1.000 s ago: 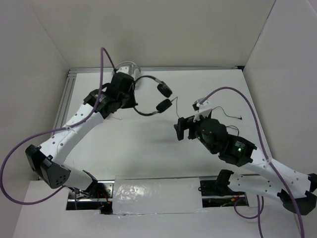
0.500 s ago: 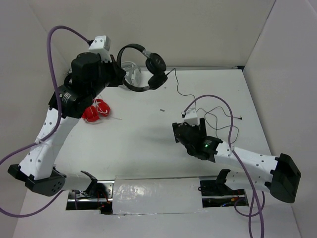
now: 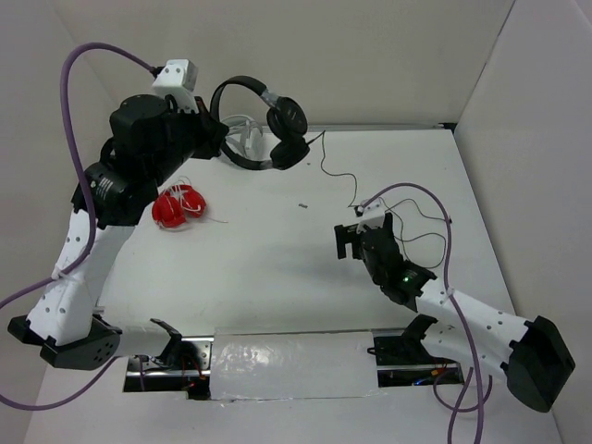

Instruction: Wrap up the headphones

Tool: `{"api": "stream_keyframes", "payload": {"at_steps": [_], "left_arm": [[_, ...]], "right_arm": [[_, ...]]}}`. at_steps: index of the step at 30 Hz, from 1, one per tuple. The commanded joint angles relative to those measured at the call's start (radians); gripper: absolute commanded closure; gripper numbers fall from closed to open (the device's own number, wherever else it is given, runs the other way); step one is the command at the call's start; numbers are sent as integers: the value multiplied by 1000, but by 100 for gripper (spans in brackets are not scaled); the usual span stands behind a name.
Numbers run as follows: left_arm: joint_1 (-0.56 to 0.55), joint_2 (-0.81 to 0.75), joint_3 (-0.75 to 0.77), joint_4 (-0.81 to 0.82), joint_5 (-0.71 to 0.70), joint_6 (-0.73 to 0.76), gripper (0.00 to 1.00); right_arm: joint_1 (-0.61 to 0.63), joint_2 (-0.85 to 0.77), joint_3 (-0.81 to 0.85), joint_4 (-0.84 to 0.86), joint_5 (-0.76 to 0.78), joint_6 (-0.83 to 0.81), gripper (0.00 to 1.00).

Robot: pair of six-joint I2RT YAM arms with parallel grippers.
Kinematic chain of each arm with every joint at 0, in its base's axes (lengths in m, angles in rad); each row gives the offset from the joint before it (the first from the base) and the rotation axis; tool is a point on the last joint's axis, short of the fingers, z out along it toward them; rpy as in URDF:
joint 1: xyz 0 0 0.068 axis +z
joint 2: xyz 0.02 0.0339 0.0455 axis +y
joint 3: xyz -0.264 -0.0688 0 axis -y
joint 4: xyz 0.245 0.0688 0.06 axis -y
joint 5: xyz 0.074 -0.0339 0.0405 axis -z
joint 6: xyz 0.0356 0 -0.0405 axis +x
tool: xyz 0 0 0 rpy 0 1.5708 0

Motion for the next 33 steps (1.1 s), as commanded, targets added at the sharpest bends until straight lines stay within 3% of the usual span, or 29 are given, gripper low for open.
{"api": "stream_keyframes", "payload": {"at_steps": [1, 6, 10, 13, 15, 16, 18, 19, 22, 26, 33], "left_arm": [[4, -72, 62, 59, 74, 25, 100], [2, -111, 68, 49, 85, 30, 100], [2, -123, 83, 43, 97, 30, 100], [4, -132, 87, 38, 108, 28, 100], [4, -135, 77, 39, 100, 24, 100], [4, -135, 74, 44, 100, 24, 100], [2, -128, 65, 46, 94, 16, 100], [4, -121, 64, 47, 94, 16, 100], [4, -98, 48, 49, 91, -7, 100], [5, -75, -54, 76, 106, -41, 100], [19, -100, -419, 229, 227, -114, 100]], "right_arm": [[-58, 4, -41, 306, -148, -146, 0], [-145, 77, -28, 479, -131, -205, 0], [-233, 141, 18, 490, -266, -203, 0], [-250, 212, 55, 495, -329, -206, 6], [-250, 256, 83, 478, -405, -209, 37], [-250, 274, 92, 461, -442, -206, 61], [-251, 285, 116, 403, -566, -197, 77], [-250, 285, 120, 388, -599, -189, 99], [-236, 256, 92, 369, -657, -140, 100], [-176, 170, 41, 304, -562, 3, 100], [-185, 126, 225, -311, -294, 281, 100]]}}
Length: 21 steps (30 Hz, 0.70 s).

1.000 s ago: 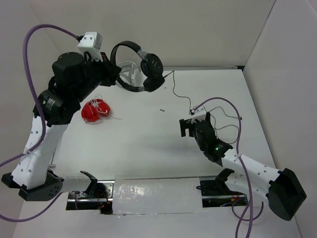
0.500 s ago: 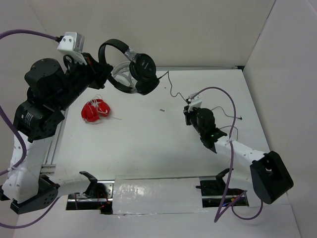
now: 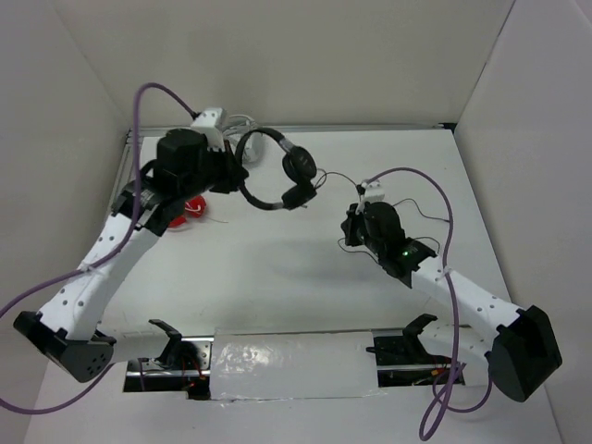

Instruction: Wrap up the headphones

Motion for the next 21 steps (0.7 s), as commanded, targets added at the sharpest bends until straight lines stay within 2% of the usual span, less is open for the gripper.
{"api": "stream_keyframes", "payload": {"at_steps": [1, 4, 6, 10, 15, 18, 21], "left_arm": [[8, -11, -144, 135, 70, -80, 100], [11, -9, -251, 190, 116, -61, 100], [11, -15, -305, 267, 165, -6, 100], [3, -18, -406, 305, 263, 50, 100], [-1, 43, -416, 232, 158, -42, 100], [2, 122, -387, 194, 103, -71, 100], [0, 195, -373, 184, 107, -88, 100]], "right_arm": [[-9, -7, 133, -372, 215, 215, 100], [-26, -16, 175, -522, 262, 253, 100], [-47, -23, 201, -547, 258, 260, 100], [-61, -8, 311, -590, 306, 218, 100], [-48, 0, 385, -646, 302, 168, 100], [-8, -72, 348, -616, 294, 140, 100], [-4, -131, 356, -624, 283, 125, 100]]}}
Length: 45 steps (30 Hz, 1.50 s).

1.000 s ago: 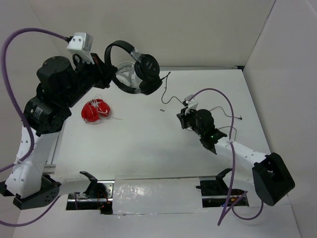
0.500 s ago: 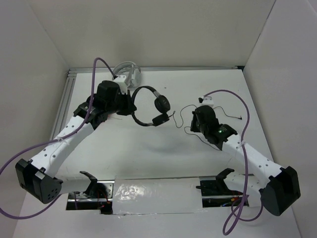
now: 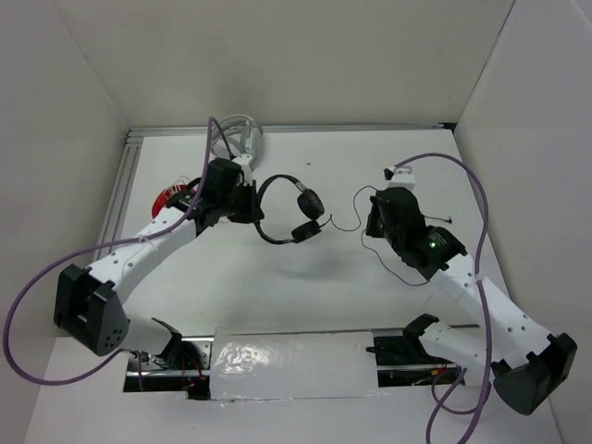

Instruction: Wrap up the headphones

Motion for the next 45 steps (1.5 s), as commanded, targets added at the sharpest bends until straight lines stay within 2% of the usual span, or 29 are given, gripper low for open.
{"api": "stream_keyframes", "payload": {"at_steps": [1, 6, 9, 12, 13, 18, 24, 33, 37, 41, 45], "left_arm": [[0, 64, 29, 31, 20, -36, 100], [-31, 15, -70, 146, 109, 19, 100], [-57, -40, -121, 201, 169, 60, 100], [-94, -60, -138, 195, 160, 87, 100], [-112, -56, -142, 191, 154, 88, 100], [-172, 0, -124, 139, 44, 68, 100], [-236, 113, -66, 79, -41, 39, 100], [-299, 271, 31, 8, -104, -8, 100], [-302, 234, -3, 19, -133, -21, 100], [-324, 204, -14, -16, -159, -41, 100], [-338, 57, -96, 20, -112, -45, 100]], "right_arm": [[9, -64, 23, -26, 15, -41, 100], [2, 38, 131, -78, 121, -75, 100], [-38, 161, 181, -52, 80, -90, 100], [-60, 252, 243, 35, -14, -170, 100], [-63, 281, 310, 46, -29, -205, 100], [-54, 543, 588, -43, -92, -234, 100], [-15, 651, 769, -76, -89, -269, 100], [52, 747, 925, -112, -48, -296, 100], [49, 764, 918, -120, 1, -282, 100], [49, 776, 925, -116, -26, -293, 100], [19, 793, 860, -92, -18, -265, 100]]}}
